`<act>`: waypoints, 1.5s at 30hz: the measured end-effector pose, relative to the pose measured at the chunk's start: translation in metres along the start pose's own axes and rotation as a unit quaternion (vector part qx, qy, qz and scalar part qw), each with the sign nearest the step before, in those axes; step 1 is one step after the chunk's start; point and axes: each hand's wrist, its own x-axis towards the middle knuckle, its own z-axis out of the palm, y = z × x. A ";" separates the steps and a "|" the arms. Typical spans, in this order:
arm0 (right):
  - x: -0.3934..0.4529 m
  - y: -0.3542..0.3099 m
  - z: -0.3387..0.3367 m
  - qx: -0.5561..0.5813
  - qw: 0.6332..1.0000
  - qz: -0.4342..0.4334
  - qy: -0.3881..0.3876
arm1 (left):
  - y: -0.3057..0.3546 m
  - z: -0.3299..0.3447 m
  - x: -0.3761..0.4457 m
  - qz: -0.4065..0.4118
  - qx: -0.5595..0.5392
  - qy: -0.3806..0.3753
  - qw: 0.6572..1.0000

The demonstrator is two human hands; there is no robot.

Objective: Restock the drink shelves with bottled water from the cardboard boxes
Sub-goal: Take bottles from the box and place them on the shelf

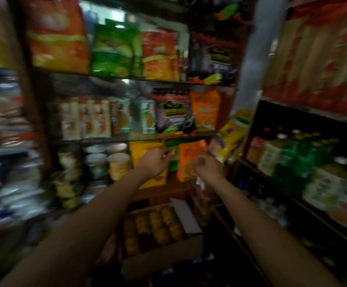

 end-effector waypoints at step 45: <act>-0.173 0.053 0.819 -0.078 0.802 0.233 -0.544 | -0.710 0.219 -0.396 -0.578 -0.153 -0.290 0.747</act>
